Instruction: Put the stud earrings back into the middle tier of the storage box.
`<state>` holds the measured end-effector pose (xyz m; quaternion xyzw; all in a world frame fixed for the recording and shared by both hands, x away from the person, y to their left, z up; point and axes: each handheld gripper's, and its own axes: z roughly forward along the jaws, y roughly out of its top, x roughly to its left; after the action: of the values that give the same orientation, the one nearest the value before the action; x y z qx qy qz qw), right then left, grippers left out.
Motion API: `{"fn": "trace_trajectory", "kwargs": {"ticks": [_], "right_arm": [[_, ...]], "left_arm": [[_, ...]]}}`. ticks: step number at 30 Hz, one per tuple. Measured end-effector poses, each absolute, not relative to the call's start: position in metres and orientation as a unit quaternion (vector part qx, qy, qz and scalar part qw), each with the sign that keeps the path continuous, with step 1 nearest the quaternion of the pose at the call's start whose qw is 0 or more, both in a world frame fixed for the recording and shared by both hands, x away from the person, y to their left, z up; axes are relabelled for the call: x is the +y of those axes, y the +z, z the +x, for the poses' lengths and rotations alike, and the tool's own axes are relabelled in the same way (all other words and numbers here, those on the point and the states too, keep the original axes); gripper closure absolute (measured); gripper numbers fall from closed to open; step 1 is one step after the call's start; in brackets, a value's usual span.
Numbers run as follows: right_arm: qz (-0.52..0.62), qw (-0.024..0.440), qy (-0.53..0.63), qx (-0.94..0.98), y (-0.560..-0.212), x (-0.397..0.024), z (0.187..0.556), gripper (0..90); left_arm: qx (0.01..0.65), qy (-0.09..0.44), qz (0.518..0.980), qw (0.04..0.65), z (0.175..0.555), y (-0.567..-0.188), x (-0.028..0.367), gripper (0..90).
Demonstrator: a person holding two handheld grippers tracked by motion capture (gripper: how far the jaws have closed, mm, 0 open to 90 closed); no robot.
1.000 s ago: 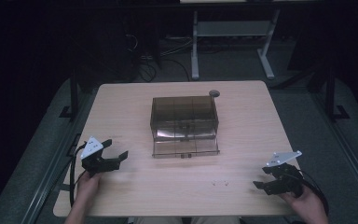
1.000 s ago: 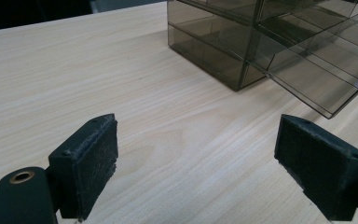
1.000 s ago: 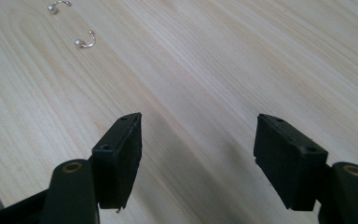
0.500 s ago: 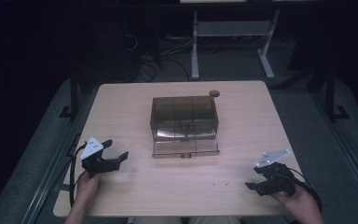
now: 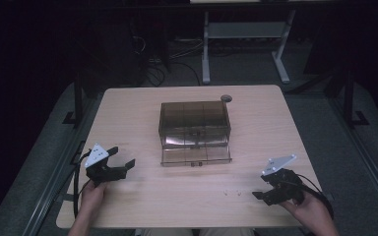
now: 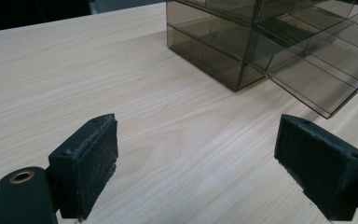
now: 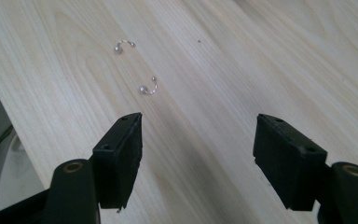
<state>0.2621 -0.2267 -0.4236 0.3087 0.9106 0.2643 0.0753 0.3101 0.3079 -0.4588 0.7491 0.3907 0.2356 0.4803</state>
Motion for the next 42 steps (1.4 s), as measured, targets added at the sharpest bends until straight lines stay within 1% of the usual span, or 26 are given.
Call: {"fn": "trace_trajectory", "kwargs": {"ticks": [10, 11, 18, 28, 35, 42], "right_arm": [[0.287, 0.067, 0.238, 0.926, -0.413, -0.207, 0.269, 35.4], [0.283, 0.07, 0.231, 0.928, -0.413, -0.205, 0.27, 37.8], [0.257, 0.063, 0.214, 0.94, -0.413, -0.193, 0.272, 44.3], [0.219, 0.049, 0.17, 0.959, -0.415, -0.171, 0.275, 59.1], [0.203, 0.041, 0.136, 0.969, -0.417, -0.159, 0.279, 65.5], [0.184, 0.036, 0.109, 0.976, -0.423, -0.15, 0.282, 67.6]], "left_arm": [[0.39, 0.236, 0.748, 0.482, 0.31, -0.459, 0.309, 12.8], [0.39, 0.236, 0.748, 0.482, 0.31, -0.459, 0.309, 12.8], [0.39, 0.235, 0.749, 0.481, 0.31, -0.459, 0.308, 12.8], [0.391, 0.234, 0.747, 0.484, 0.311, -0.459, 0.309, 12.8], [0.392, 0.234, 0.746, 0.484, 0.311, -0.459, 0.309, 12.8], [0.391, 0.233, 0.747, 0.485, 0.311, -0.459, 0.309, 12.8]]}}
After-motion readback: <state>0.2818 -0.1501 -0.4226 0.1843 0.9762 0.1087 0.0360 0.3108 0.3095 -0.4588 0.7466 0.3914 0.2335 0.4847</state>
